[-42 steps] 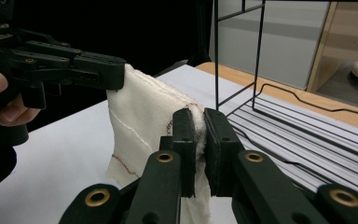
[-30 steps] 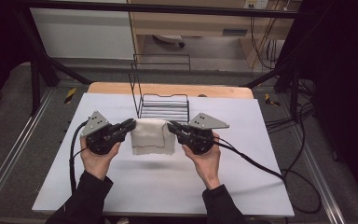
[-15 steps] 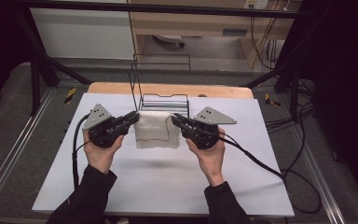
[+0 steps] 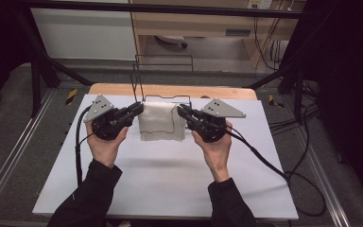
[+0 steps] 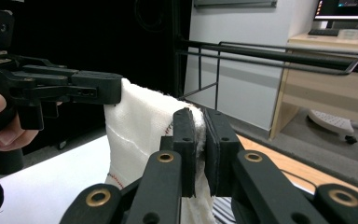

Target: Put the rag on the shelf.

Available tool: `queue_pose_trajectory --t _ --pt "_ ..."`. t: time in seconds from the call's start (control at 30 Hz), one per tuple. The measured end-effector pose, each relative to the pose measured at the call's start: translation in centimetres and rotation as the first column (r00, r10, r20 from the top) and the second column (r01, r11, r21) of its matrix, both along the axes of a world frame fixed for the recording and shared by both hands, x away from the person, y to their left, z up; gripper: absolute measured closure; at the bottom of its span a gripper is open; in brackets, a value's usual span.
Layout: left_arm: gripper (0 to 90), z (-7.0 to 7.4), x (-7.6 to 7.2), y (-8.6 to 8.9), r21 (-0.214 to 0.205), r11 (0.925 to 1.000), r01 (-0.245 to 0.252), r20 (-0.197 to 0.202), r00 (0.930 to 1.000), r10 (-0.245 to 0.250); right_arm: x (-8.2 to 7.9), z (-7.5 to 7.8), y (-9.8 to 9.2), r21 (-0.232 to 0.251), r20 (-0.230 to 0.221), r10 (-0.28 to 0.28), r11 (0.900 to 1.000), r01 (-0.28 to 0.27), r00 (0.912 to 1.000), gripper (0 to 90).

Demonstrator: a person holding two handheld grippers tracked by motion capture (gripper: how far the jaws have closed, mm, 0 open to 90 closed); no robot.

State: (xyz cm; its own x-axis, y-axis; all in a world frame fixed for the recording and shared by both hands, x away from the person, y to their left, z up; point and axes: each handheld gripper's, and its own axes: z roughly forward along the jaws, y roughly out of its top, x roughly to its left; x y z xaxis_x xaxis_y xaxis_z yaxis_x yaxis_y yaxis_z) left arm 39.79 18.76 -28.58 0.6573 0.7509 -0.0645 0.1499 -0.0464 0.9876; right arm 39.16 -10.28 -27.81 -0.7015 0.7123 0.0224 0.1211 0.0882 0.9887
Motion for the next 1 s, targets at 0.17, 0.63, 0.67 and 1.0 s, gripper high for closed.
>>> queue_pose_trajectory --t 0.17,0.63,0.67,1.0 --pt "83.3 0.7 0.5 -0.3 -0.002 1.0 -0.006 0.013 0.9999 0.006 0.3 0.8 -0.1 -0.003 0.024 -0.011 0.9999 0.011 0.9997 84.3" --pt "83.4 2.7 1.8 -0.9 -0.026 0.9994 -0.022 0.049 0.9985 0.023 1.7 2.8 -0.5 0.005 0.064 -0.039 0.9993 0.038 0.9972 84.4" --pt "83.4 2.8 1.8 -1.0 -0.03 0.9993 -0.023 0.05 0.9984 0.025 1.8 3.0 -0.5 0.006 0.067 -0.04 0.9992 0.04 0.9969 84.4" --pt "83.5 4.8 2.6 -1.3 -0.039 0.9988 -0.031 0.085 0.9958 0.034 2.3 4.9 -0.6 0.006 0.104 -0.047 0.9989 0.047 0.9934 84.5"
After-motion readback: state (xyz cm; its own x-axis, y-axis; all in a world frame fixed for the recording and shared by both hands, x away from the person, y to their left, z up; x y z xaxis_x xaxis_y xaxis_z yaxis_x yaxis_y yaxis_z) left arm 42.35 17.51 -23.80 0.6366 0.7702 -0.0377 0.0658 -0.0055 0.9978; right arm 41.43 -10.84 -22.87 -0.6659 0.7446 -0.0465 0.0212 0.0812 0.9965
